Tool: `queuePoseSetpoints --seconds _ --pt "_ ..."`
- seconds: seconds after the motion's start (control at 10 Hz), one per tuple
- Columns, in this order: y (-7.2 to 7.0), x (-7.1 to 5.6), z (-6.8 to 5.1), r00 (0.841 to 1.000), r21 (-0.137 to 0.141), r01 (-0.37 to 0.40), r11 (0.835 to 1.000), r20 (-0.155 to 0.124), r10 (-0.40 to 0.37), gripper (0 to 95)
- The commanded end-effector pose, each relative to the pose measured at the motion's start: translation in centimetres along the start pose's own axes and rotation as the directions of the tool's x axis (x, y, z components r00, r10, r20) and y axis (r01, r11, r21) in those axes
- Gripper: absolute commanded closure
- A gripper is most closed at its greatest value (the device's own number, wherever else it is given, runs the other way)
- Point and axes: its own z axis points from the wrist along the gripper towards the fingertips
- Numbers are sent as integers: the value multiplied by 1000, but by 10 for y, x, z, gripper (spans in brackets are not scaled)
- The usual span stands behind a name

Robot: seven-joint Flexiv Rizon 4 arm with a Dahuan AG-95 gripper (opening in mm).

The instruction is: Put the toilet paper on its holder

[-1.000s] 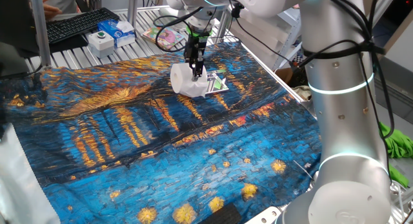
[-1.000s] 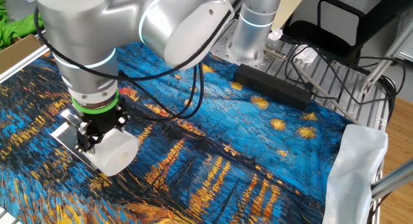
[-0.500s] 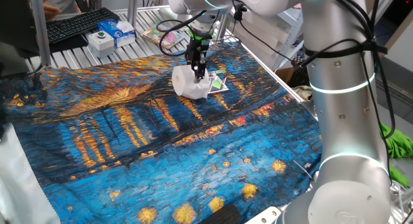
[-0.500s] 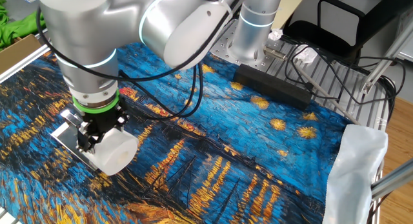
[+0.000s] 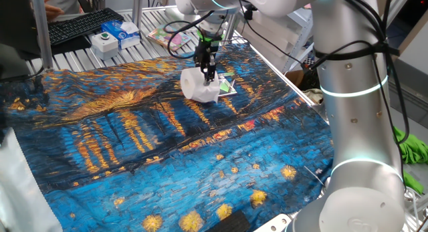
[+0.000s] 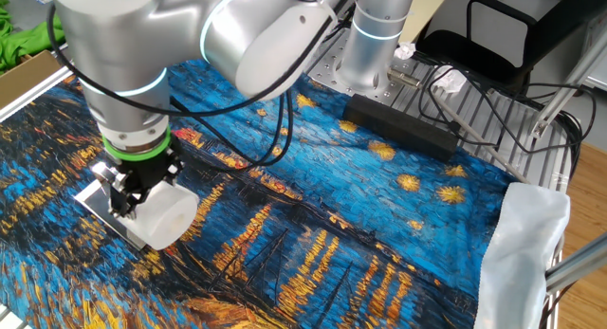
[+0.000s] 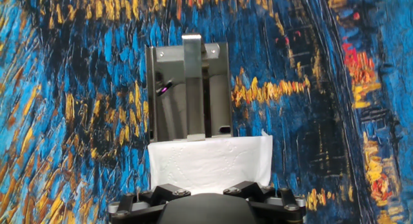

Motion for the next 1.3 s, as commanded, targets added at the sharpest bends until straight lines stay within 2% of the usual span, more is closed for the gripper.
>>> queuePoseSetpoints --seconds 0.1,0.4,0.5,0.8,1.3 --pt "1 -8 -1 1000 0 14 1000 5 -14 950" --pt "4 -26 -3 999 -11 34 999 4 -34 950" --pt "4 -28 -3 1000 -16 31 999 5 -30 950" --pt "9 -45 1 999 -30 51 998 16 -51 950" --pt "18 -70 3 998 -49 60 997 12 -59 950"
